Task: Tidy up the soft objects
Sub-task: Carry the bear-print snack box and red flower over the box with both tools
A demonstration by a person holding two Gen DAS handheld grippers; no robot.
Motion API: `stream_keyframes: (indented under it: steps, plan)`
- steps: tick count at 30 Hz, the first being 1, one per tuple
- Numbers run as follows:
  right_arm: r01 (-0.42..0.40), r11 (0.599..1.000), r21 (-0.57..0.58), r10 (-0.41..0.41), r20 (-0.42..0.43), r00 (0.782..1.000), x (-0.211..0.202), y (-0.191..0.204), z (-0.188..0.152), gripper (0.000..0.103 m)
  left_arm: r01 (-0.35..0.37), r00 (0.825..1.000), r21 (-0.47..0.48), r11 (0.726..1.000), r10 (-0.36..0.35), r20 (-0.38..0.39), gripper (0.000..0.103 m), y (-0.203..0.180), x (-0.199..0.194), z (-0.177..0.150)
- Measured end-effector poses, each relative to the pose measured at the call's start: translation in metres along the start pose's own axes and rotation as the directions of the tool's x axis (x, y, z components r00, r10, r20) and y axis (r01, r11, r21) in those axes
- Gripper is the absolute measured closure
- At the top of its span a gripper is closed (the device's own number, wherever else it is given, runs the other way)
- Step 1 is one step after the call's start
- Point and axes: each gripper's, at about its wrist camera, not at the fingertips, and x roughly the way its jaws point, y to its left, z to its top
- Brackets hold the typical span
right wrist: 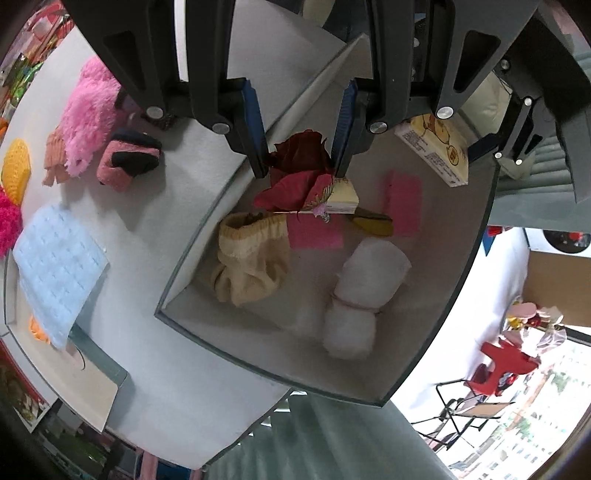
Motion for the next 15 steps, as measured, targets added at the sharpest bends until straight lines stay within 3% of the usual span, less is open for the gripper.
stream_keyframes:
  steps: [15]
  plan:
    - [0.007,1.0,-0.016,-0.008,-0.038,0.999,0.014,0.029,0.014,0.065,0.012,1.0,0.039,0.999,-0.011,-0.021,0.025,0.009,0.006,0.001]
